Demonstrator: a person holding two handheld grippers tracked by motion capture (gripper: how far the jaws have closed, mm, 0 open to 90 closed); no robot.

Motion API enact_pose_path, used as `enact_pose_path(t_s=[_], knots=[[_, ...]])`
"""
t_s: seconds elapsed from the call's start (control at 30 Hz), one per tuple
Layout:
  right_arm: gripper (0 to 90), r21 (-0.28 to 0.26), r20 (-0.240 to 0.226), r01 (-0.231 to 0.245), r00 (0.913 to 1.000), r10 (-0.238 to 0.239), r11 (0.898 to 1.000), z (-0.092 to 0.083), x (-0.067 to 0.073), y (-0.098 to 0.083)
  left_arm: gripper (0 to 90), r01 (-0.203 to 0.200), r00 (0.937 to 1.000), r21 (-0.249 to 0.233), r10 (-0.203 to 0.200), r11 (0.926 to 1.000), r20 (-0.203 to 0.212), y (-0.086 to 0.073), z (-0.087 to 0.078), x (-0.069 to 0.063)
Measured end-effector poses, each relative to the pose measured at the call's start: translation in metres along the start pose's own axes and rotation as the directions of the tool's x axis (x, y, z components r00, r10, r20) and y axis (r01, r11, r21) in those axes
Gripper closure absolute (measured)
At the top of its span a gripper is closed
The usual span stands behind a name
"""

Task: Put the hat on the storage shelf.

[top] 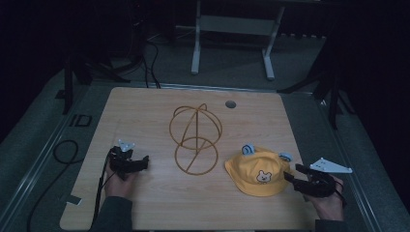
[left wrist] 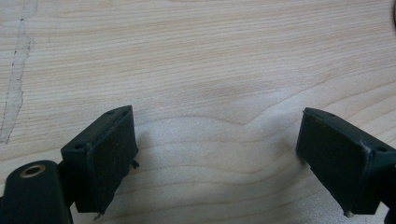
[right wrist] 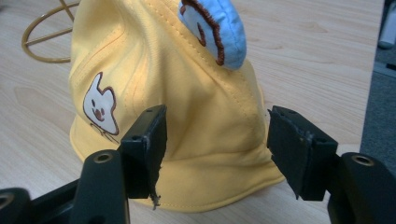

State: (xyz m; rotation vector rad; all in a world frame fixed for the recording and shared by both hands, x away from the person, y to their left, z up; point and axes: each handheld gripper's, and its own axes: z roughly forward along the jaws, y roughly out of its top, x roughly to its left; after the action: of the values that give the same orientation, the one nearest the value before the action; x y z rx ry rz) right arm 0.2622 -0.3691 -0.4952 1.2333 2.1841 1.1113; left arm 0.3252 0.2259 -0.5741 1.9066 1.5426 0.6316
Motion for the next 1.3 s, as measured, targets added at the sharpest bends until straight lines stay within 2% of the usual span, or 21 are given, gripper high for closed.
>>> enact_pose_path(t_s=[0.37, 0.7, 0.93, 1.07, 1.1, 1.3], knots=[[29.7, 0.048, -0.022, 0.025, 0.9995, -0.024, 0.999, 0.002, -0.001, 0.005, 12.0, 0.0, 1.0, 0.0, 0.0, 1.0, 0.0, 0.0, 0.0, 0.0], [29.8, 0.084, -0.026, 0.06, 0.998, -0.058, 0.995, 0.0, -0.005, 0.013, 12.0, -0.001, 1.0, 0.0, 0.001, 1.0, 0.0, 0.0, 0.0, 0.0], [29.8, 0.142, -0.03, 0.143, 0.9897, -0.14, 0.98, 0.0, -0.004, 0.031, 12.1, -0.001, 1.0, -0.001, 0.001, 1.0, -0.001, 0.0, 0.0, 0.0], [29.9, 0.16, -0.036, 0.168, 0.9857, -0.165, 0.973, 0.0, -0.004, 0.036, 12.0, -0.002, 1.0, -0.001, 0.002, 1.0, 0.0, 0.0, 0.0, 0.0], [29.9, 0.176, -0.034, 0.188, 0.9821, -0.185, 0.966, 0.0, -0.004, 0.039, 12.1, -0.001, 1.0, -0.002, 0.001, 1.0, 0.0, 0.0, 0.0, 0.0], [29.8, 0.211, -0.053, 0.213, 0.977, -0.207, 0.954, 0.0, -0.005, 0.046, 12.0, -0.001, 1.0, -0.001, 0.001, 1.0, 0.0, 0.0, 0.0, 0.0]])
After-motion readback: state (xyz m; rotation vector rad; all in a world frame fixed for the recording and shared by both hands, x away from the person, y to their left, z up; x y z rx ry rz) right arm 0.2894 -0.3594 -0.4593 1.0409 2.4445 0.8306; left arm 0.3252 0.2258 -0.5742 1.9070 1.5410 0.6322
